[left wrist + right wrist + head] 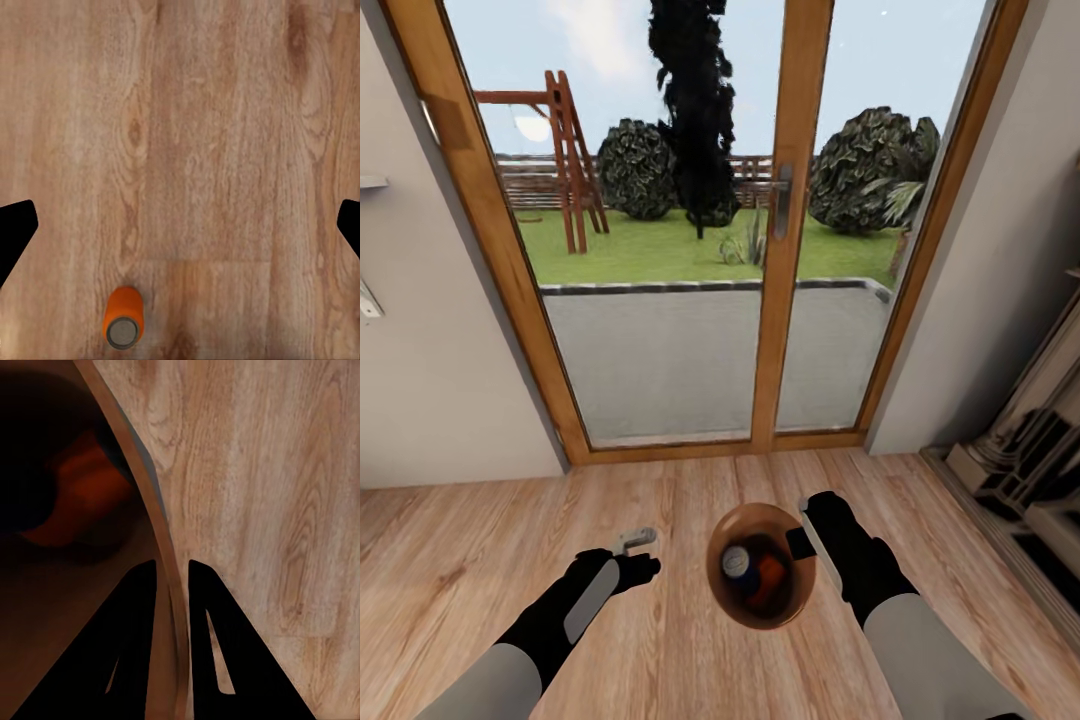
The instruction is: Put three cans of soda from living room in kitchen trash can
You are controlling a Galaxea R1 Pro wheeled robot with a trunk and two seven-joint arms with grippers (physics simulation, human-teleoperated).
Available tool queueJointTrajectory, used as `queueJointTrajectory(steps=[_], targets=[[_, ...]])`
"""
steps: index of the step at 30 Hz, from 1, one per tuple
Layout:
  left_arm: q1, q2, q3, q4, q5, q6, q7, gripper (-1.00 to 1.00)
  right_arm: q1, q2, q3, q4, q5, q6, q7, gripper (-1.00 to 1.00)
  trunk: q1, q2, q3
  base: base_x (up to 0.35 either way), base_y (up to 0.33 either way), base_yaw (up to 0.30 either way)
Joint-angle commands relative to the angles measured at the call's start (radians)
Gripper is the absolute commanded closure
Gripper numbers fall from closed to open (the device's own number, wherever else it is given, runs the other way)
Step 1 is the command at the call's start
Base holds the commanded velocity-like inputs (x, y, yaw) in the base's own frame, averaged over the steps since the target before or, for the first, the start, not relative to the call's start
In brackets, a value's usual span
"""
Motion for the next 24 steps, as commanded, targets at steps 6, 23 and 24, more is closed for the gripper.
queueJointTrajectory(steps=[6, 23, 24], targets=[[0.000, 0.000, -0.012, 0.001, 0.000, -0.020, 0.000, -1.00, 0.000, 0.002, 0.000, 0.000, 0.003, 0.000, 0.003, 1.00, 0.000, 0.000, 0.000, 0.057, 0.006, 0.000], [0.000, -0.008, -0.015, 0.001, 0.000, -0.023, -0.001, -1.00, 0.000, 0.001, -0.002, 0.000, 0.006, 0.000, 0.003, 1.00, 0.000, 0.000, 0.000, 0.010, 0.000, 0.000], [0.000, -0.008, -0.015, 0.001, 0.000, -0.023, -0.001, -1.00, 0.000, 0.001, -0.002, -0.001, 0.006, 0.000, 0.003, 1.00, 0.000, 0.000, 0.000, 0.000, 0.000, 0.000]])
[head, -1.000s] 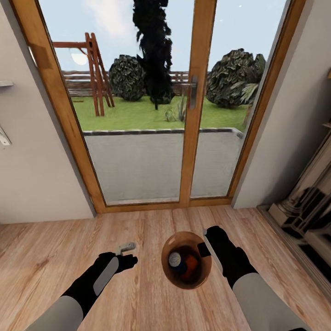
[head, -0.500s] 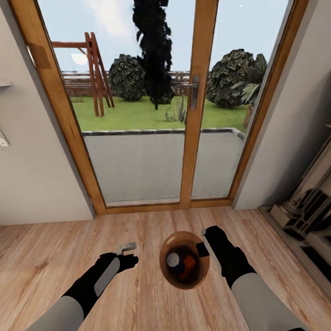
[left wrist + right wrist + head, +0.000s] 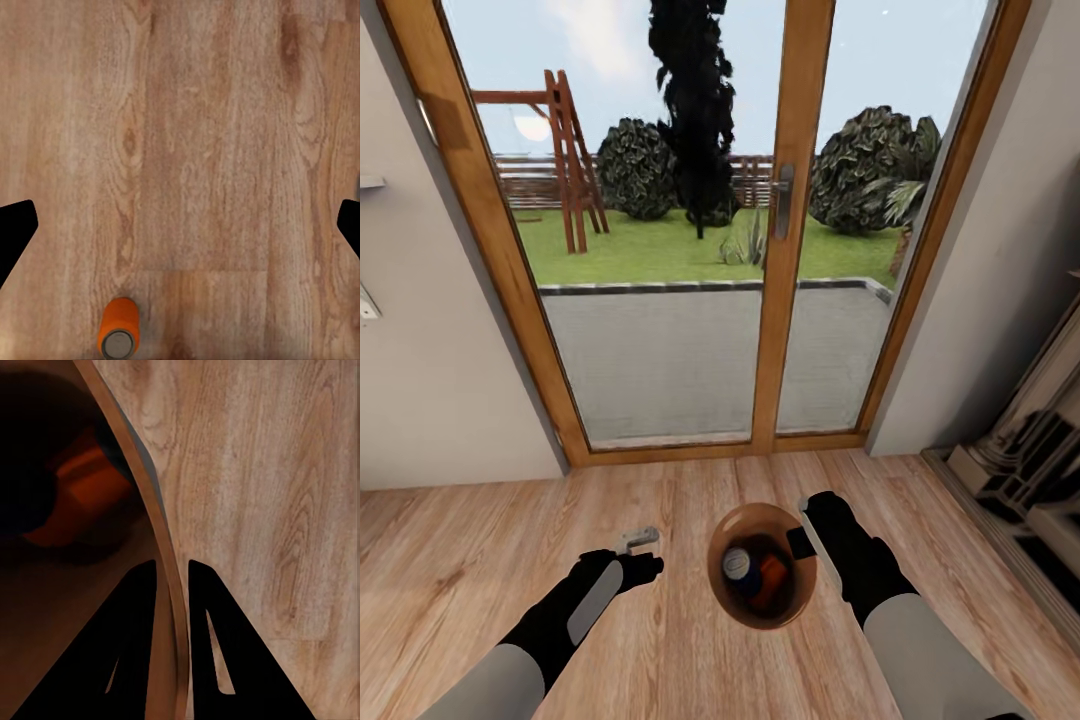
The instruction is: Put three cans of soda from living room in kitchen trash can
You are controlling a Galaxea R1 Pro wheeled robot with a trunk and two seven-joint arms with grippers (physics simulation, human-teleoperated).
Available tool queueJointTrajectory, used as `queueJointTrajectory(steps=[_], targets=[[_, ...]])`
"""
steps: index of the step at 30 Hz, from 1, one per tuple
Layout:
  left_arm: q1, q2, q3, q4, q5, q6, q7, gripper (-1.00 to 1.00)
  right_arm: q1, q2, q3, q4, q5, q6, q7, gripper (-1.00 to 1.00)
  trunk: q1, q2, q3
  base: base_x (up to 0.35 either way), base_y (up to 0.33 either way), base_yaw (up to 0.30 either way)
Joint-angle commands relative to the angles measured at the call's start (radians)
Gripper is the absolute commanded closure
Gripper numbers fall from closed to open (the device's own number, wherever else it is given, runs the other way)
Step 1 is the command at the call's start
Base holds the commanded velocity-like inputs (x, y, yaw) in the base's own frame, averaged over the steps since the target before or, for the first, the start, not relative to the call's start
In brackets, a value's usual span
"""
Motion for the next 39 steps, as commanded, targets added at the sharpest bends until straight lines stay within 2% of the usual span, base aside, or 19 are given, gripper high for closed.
queueJointTrajectory(steps=[1, 18, 22, 24, 26, 27, 29, 31, 32, 34, 37, 39], targets=[[0.000, 0.000, 0.000, 0.000, 0.000, 0.000, 0.000, -1.00, 0.000, 0.000, 0.000, 0.000, -0.011, 0.000, 0.004, 1.00, 0.000, 0.000, 0.000, 0.000, 0.000, 0.000], [0.000, -0.001, 0.001, -0.001, 0.002, 0.008, -0.001, -1.00, 0.000, -0.008, -0.013, -0.010, -0.012, 0.000, 0.004, 1.00, 0.000, 0.000, -0.002, 0.000, 0.000, 0.000], [0.000, -0.002, 0.001, -0.001, 0.003, 0.013, -0.003, -1.00, 0.000, -0.009, -0.014, -0.080, -0.014, 0.000, 0.004, 1.00, 0.000, 0.000, -0.002, 0.000, 0.000, 0.000], [0.000, -0.002, 0.001, 0.000, 0.003, 0.014, -0.002, -1.00, 0.005, -0.012, -0.019, -0.154, -0.017, 0.000, 0.005, 1.00, 0.000, 0.000, -0.002, 0.000, 0.000, 0.000], [0.000, -0.002, 0.001, 0.001, 0.005, 0.016, 0.000, -1.00, 0.045, -0.013, -0.056, -0.284, -0.019, 0.000, 0.005, 1.00, 0.000, 0.000, -0.002, 0.000, 0.000, 0.000], [-0.001, -0.002, 0.001, 0.004, 0.005, 0.016, 0.000, -1.00, 0.057, -0.012, -0.072, -0.319, -0.019, 0.000, 0.005, 1.00, 0.000, 0.000, -0.002, 0.000, 0.000, 0.000], [-0.001, -0.002, 0.001, 0.021, 0.005, 0.016, 0.000, -1.00, 0.082, -0.013, -0.128, -0.410, -0.020, 0.000, 0.006, 1.00, 0.000, 0.000, -0.002, 0.000, 0.000, 0.000], [-0.001, -0.002, 0.001, 0.041, 0.004, 0.016, 0.000, -1.00, 0.092, -0.014, -0.172, -0.451, -0.020, 0.000, 0.006, 1.00, 0.000, 0.000, -0.002, 0.000, 0.000, 0.000], [-0.001, -0.003, 0.001, 0.058, 0.004, 0.016, 0.000, -1.00, 0.098, -0.014, -0.219, -0.477, -0.020, 0.000, 0.006, 1.00, 0.000, 0.000, -0.002, 0.000, 0.000, 0.000], [-0.003, -0.004, 0.001, 0.069, 0.004, 0.016, 0.001, -1.00, 0.102, -0.020, -0.264, -0.493, -0.021, 0.000, 0.006, 1.00, 0.000, 0.000, -0.002, 0.000, 0.000, 0.000], [-0.004, -0.005, 0.001, 0.081, 0.005, 0.016, 0.003, -1.00, 0.106, -0.041, -0.320, -0.507, -0.024, 0.000, 0.008, 1.00, 0.000, 0.000, -0.002, 0.000, 0.000, 0.000], [-0.004, -0.006, 0.001, 0.085, 0.005, 0.016, 0.003, -1.00, 0.106, -0.053, -0.340, -0.504, -0.025, 0.000, 0.009, 1.00, 0.000, 0.000, -0.002, 0.000, 0.000, 0.000]])
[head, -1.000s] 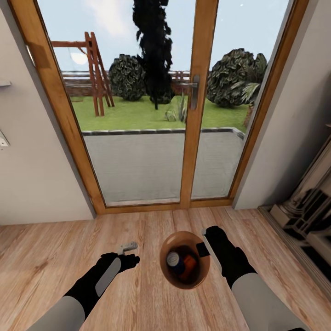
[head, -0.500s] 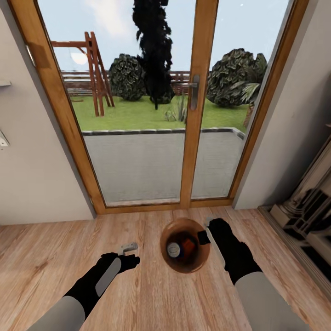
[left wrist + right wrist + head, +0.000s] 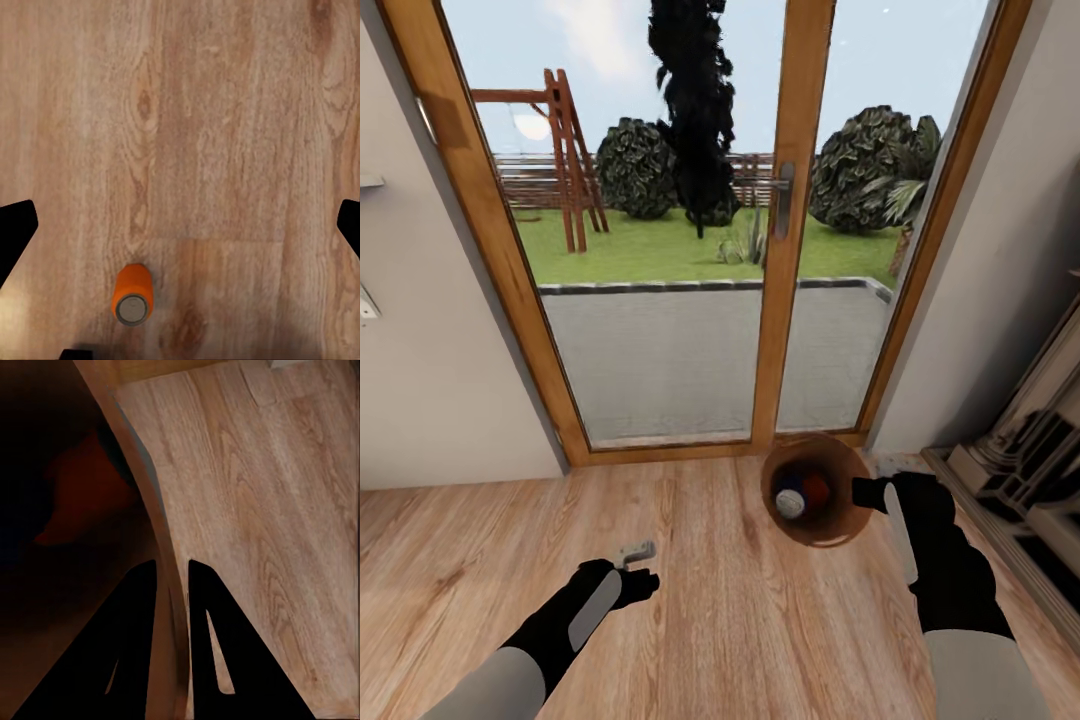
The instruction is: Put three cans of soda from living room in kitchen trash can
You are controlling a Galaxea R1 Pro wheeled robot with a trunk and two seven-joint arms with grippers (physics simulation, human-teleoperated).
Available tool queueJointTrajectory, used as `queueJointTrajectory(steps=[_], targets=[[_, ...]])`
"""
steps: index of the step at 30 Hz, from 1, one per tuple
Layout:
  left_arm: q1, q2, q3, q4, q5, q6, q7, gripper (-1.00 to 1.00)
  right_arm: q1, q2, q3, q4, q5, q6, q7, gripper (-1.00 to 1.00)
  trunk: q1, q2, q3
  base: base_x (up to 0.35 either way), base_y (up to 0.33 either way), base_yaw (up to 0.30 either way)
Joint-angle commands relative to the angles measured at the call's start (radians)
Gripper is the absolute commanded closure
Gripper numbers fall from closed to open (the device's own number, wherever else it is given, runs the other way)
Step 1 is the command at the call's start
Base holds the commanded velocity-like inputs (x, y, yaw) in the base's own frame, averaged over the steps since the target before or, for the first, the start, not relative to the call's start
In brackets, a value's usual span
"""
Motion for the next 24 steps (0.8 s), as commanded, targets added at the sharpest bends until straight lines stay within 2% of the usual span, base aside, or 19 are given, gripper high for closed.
queueJointTrajectory(steps=[1, 5, 10, 12, 14, 16, 24], targets=[[0.000, 0.000, 0.000, 0.001, 0.000, 0.000, 0.000, -1.00, 0.000, -0.003, -0.004, 0.003, -0.021, 0.000, 0.005, 1.00, 0.000, 0.000, 0.000, 0.000, 0.000, 0.000], [0.000, -0.001, 0.000, 0.004, 0.001, 0.002, 0.001, -1.00, -0.002, -0.012, -0.017, 0.062, -0.022, 0.000, 0.007, 1.00, 0.000, 0.000, 0.000, 0.000, 0.000, 0.000], [-0.001, -0.001, 0.000, 0.005, 0.001, 0.019, 0.002, -1.00, -0.017, -0.055, -0.021, 0.191, -0.023, 0.000, 0.025, 1.00, 0.000, 0.000, 0.000, 0.000, 0.000, 0.000], [-0.001, -0.001, 0.000, 0.006, 0.001, 0.022, 0.002, -1.00, -0.033, -0.064, -0.021, 0.248, -0.023, 0.000, 0.044, 1.00, 0.000, 0.000, 0.000, 0.000, 0.000, 0.000], [-0.002, -0.004, 0.000, 0.017, 0.001, 0.028, -0.001, -1.00, -0.069, -0.076, -0.018, 0.352, -0.022, 0.000, 0.093, 1.00, 0.000, 0.000, 0.000, 0.000, 0.000, 0.000], [-0.002, -0.011, 0.000, 0.036, 0.001, 0.033, -0.003, -1.00, -0.084, -0.081, -0.016, 0.391, -0.021, 0.000, 0.118, 1.00, 0.000, 0.000, 0.000, 0.000, 0.000, 0.000], [-0.003, -0.036, 0.000, 0.081, 0.002, 0.065, 0.004, -1.00, -0.098, -0.086, -0.009, 0.425, -0.016, 0.000, 0.143, 1.00, 0.000, 0.000, 0.000, 0.000, 0.000, 0.000]])
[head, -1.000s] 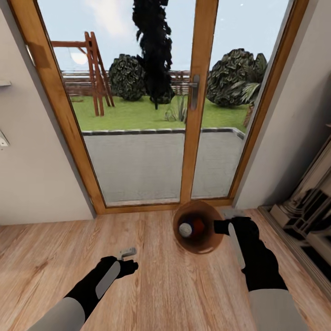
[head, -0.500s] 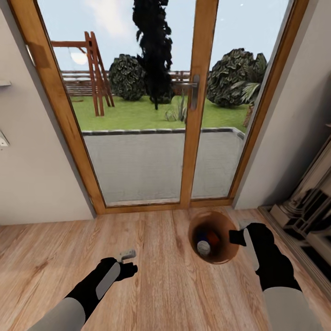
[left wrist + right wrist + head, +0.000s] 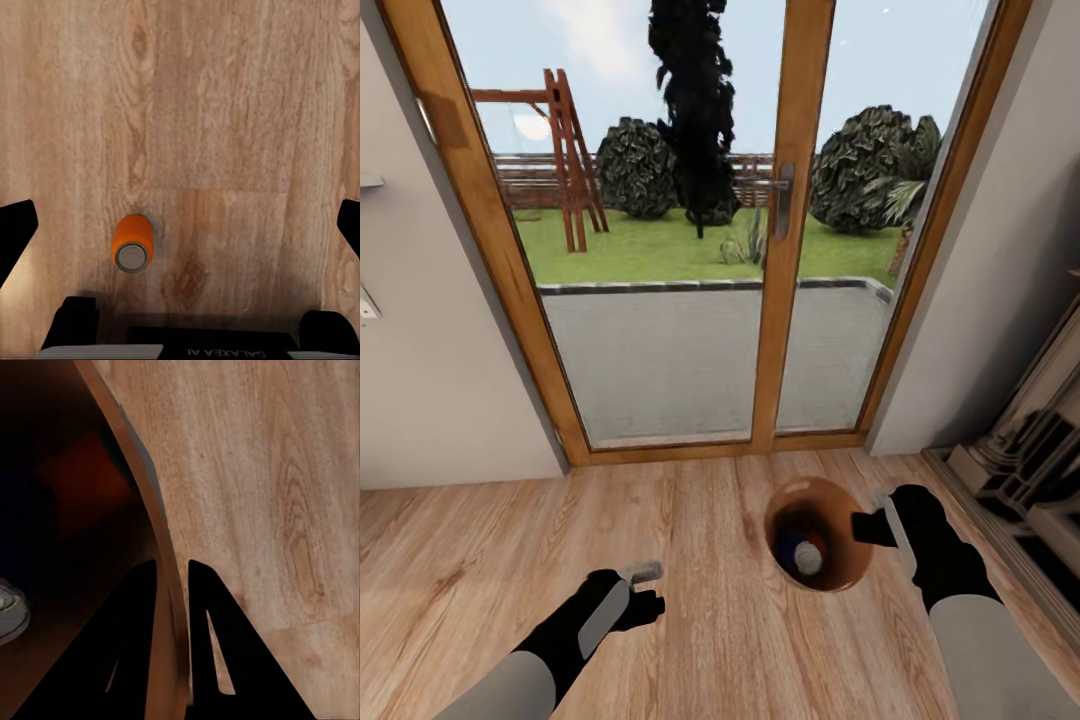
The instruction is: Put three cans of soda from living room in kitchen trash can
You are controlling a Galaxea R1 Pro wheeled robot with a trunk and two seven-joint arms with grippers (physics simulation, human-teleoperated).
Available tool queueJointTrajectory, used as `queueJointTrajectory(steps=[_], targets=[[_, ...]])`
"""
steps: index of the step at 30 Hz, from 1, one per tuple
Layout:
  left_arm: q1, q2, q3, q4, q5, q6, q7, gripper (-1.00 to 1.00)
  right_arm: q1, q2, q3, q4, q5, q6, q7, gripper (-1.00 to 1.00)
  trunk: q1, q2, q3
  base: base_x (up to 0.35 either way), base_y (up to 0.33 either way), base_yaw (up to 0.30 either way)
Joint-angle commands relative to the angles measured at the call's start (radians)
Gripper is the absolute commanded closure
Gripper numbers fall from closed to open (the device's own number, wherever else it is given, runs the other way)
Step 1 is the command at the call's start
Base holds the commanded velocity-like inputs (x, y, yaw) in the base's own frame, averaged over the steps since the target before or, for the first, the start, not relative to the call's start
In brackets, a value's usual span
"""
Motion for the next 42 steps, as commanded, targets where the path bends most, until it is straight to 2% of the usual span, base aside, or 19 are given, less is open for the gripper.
queueJointTrajectory(steps=[1, 7, 10, 11, 15, 22, 42], targets=[[0.000, -0.001, 0.000, 0.001, 0.000, 0.002, 0.000, -1.00, -0.001, 0.000, 0.000, 0.000, -0.040, 0.000, 0.007, 1.00, 0.000, 0.000, 0.000, 0.000, 0.000, 0.000], [0.000, -0.003, 0.005, 0.015, 0.001, 0.018, 0.005, -1.00, -0.001, 0.002, 0.006, 0.002, -0.037, 0.000, 0.008, 1.00, 0.000, 0.000, 0.000, 0.000, 0.000, 0.000], [-0.002, -0.003, 0.009, 0.061, 0.004, 0.021, 0.000, -1.00, -0.001, 0.002, 0.007, 0.002, -0.037, 0.000, 0.009, 1.00, 0.000, 0.000, 0.000, 0.000, 0.000, 0.000], [-0.009, -0.003, 0.010, 0.106, 0.005, 0.022, -0.003, -1.00, 0.000, 0.003, 0.007, 0.002, -0.038, 0.000, 0.009, 1.00, 0.000, 0.000, 0.000, 0.000, 0.000, 0.000], [-0.017, -0.002, 0.011, 0.142, 0.005, 0.022, -0.006, -1.00, 0.000, 0.005, 0.009, 0.002, -0.037, 0.000, 0.009, 1.00, 0.000, 0.000, 0.000, 0.000, 0.000, 0.000], [-0.020, -0.002, 0.012, 0.158, 0.005, 0.016, -0.008, -1.00, 0.000, 0.006, 0.033, 0.002, -0.038, 0.000, 0.009, 1.00, 0.000, 0.000, 0.000, 0.000, 0.000, 0.000], [-0.020, -0.009, 0.000, 0.145, -0.002, 0.009, -0.006, -1.00, 0.000, 0.004, 0.036, 0.001, -0.040, 0.000, 0.009, 1.00, 0.000, 0.000, -0.005, 0.000, 0.000, 0.000]])
